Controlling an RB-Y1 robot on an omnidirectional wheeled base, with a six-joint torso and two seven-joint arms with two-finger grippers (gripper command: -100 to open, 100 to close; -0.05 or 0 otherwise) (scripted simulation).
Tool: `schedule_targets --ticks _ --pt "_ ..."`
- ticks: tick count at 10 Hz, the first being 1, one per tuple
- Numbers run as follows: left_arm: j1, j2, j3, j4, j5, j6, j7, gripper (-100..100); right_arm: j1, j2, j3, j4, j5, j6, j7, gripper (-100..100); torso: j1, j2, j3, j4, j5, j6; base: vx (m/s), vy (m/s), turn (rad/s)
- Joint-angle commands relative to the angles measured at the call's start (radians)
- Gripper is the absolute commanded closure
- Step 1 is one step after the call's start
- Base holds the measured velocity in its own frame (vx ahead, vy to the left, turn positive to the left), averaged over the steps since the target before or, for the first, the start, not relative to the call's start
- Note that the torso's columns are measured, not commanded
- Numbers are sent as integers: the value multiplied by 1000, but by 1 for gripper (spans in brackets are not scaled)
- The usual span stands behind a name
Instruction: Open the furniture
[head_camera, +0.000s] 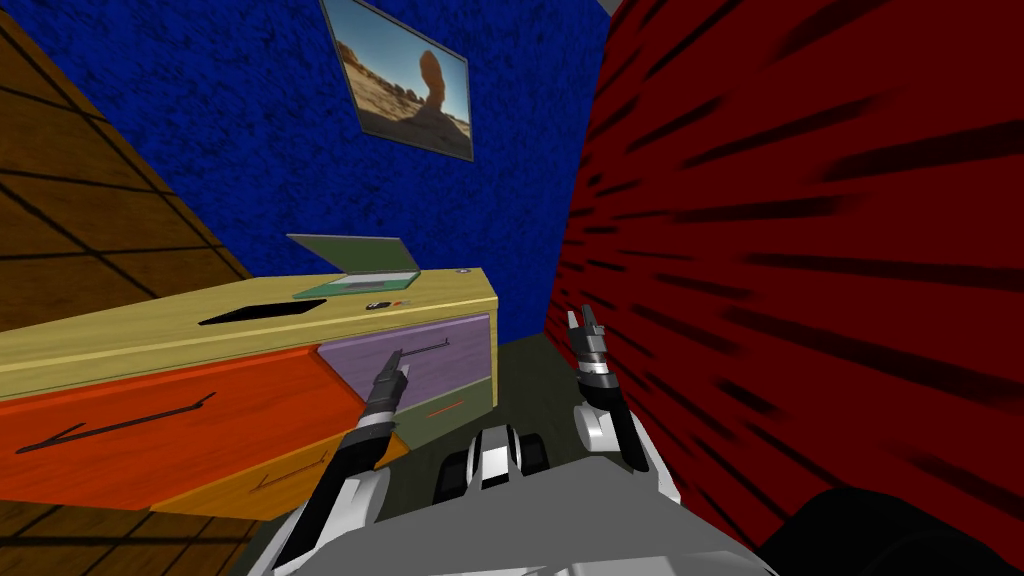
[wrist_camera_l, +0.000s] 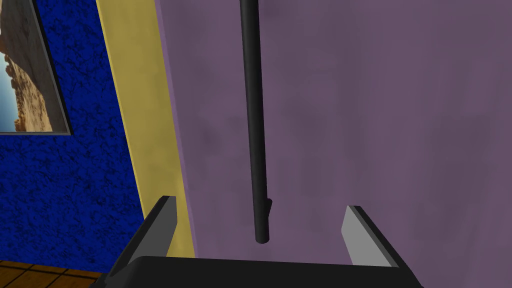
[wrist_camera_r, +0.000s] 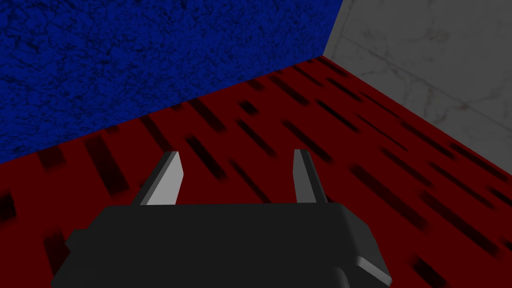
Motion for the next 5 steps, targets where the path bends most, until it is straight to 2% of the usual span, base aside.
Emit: schedule_targets --ticks 1,4,5 --pt "5 -58 -1 -12 1 2 -1 -100 0 0 0 0 0 0 0 0 5 0 0 0 1 0 4 -8 -2" --pt "6 -140 -1 -18 1 3 -1 -100 0 0 0 0 0 0 0 0 2 1 0 0 1 0 1 5 0" --pt "6 -156 -1 -18 1 3 -1 -100 0 0 0 0 0 0 0 0 1 1 0 0 0 0 0 0 0"
